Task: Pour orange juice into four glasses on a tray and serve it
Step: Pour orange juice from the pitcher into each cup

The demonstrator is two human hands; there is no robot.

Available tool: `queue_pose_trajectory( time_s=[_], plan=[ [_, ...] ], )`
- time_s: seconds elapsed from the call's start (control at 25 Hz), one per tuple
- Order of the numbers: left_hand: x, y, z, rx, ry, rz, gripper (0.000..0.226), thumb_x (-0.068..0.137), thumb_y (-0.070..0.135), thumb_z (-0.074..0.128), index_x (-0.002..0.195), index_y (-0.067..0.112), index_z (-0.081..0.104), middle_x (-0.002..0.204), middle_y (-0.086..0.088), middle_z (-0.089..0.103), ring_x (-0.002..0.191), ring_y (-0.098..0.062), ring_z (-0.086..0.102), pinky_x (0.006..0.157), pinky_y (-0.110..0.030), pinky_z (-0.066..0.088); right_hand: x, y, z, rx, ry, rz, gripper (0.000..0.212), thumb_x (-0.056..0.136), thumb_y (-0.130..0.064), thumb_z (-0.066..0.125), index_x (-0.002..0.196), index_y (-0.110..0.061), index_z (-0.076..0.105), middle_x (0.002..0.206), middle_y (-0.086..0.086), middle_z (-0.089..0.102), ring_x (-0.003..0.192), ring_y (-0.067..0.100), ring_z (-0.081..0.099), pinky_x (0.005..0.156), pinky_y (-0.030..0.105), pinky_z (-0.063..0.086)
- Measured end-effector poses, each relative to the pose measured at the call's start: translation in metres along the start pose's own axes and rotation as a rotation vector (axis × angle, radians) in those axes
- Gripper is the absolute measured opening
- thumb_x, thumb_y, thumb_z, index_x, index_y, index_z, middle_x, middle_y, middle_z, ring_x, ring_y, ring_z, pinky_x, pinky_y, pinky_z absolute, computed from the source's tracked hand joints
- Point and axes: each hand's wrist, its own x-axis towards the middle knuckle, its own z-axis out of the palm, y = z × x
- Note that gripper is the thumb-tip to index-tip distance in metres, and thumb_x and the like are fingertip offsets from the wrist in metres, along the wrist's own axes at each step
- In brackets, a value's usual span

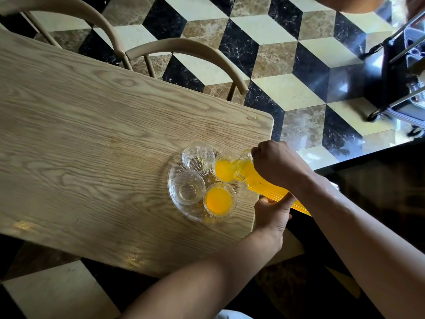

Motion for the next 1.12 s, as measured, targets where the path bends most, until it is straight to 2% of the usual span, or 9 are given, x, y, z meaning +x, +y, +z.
queue_pose_trajectory(
  time_s=[0.12, 0.24, 0.4, 0.64, 0.84, 0.96, 1.12],
  plan=[
    [-0.002, 0.0, 0.0, 0.014, -0.005, -0.001, 0.097, 0.011, 0.081, 0.085, 0.076, 0.016, 0.054, 0.078, -0.006, 0.061, 0.075, -0.02, 0.057, 0.072, -0.038, 0.057, -0.001, 0.0, -0.003, 0.006, -0.001, 0.004, 0.043, 0.103, -0.027, 0.037, 0.067, -0.008, 0.052, 0.068, 0.013, 0.053, 0.058, 0.026, 0.048, 0.052, 0.032, 0.036],
    [0.0, 0.001, 0.001, 0.016, -0.007, -0.002, 0.099, 0.011, 0.081, 0.086, 0.079, 0.015, 0.057, 0.077, -0.006, 0.062, 0.073, -0.019, 0.057, 0.07, -0.037, 0.054, -0.003, -0.001, -0.004, 0.008, 0.002, 0.003, 0.043, 0.103, -0.027, 0.037, 0.065, -0.01, 0.049, 0.065, 0.01, 0.05, 0.057, 0.025, 0.047, 0.051, 0.032, 0.034],
    [0.0, 0.001, 0.0, 0.007, -0.01, -0.008, 0.096, 0.012, 0.078, 0.088, 0.079, 0.017, 0.056, 0.077, -0.005, 0.064, 0.073, -0.019, 0.057, 0.071, -0.037, 0.055, -0.004, -0.002, -0.006, 0.013, 0.017, 0.018, 0.043, 0.103, -0.028, 0.036, 0.067, -0.009, 0.05, 0.064, 0.009, 0.048, 0.059, 0.028, 0.048, 0.058, 0.033, 0.037],
    [-0.002, 0.003, -0.003, -0.003, 0.006, -0.006, 0.098, 0.012, 0.079, 0.088, 0.078, 0.014, 0.057, 0.077, -0.009, 0.063, 0.072, -0.021, 0.055, 0.068, -0.037, 0.052, -0.004, -0.005, -0.005, 0.028, 0.022, 0.031, 0.043, 0.103, -0.027, 0.036, 0.068, -0.009, 0.051, 0.065, 0.009, 0.047, 0.057, 0.023, 0.046, 0.059, 0.034, 0.037],
    [-0.007, 0.007, -0.01, 0.033, 0.012, -0.003, 0.094, 0.018, 0.072, 0.093, 0.081, 0.013, 0.057, 0.074, -0.007, 0.059, 0.07, -0.02, 0.048, 0.066, -0.036, 0.049, -0.006, -0.003, -0.003, 0.063, 0.03, 0.035, 0.042, 0.104, -0.026, 0.036, 0.074, -0.004, 0.057, 0.07, 0.013, 0.053, 0.06, 0.027, 0.05, 0.058, 0.035, 0.038],
    [-0.011, 0.011, -0.015, 0.079, 0.048, 0.028, 0.095, 0.015, 0.08, 0.085, 0.077, 0.015, 0.056, 0.073, -0.004, 0.055, 0.071, -0.019, 0.043, 0.066, -0.037, 0.046, -0.008, 0.0, -0.002, 0.102, 0.029, 0.04, 0.041, 0.104, -0.024, 0.037, 0.073, -0.004, 0.056, 0.072, 0.016, 0.057, 0.064, 0.033, 0.052, 0.057, 0.036, 0.038],
    [-0.016, 0.019, -0.022, 0.139, 0.092, 0.101, 0.101, 0.009, 0.088, 0.077, 0.075, 0.016, 0.051, 0.076, -0.005, 0.055, 0.071, -0.022, 0.042, 0.065, -0.038, 0.047, -0.01, 0.007, -0.001, 0.184, 0.048, 0.062, 0.036, 0.099, -0.025, 0.038, 0.068, -0.012, 0.051, 0.079, 0.016, 0.063, 0.064, 0.03, 0.052, 0.055, 0.036, 0.038]
  ],
)
